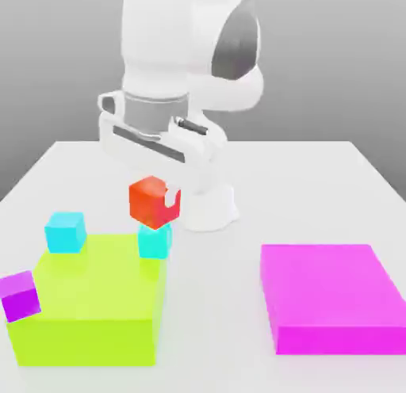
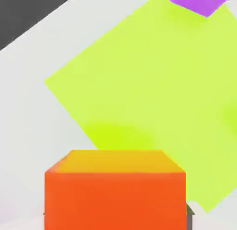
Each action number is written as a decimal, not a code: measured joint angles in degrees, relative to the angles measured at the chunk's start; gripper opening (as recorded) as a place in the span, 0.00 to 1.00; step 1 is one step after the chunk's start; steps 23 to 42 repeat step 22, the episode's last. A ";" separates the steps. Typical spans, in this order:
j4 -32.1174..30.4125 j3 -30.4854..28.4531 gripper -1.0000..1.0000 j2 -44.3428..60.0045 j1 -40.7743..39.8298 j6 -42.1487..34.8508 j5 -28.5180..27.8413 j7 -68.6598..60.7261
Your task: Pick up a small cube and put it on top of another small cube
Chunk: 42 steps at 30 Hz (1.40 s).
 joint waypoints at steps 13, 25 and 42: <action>-9.42 -1.85 1.00 2.36 -2.00 12.29 2.07 -0.52; -6.05 -1.61 1.00 -5.18 -2.08 1.31 2.06 -0.43; -6.05 -1.61 1.00 -5.18 -2.08 1.31 2.06 -0.43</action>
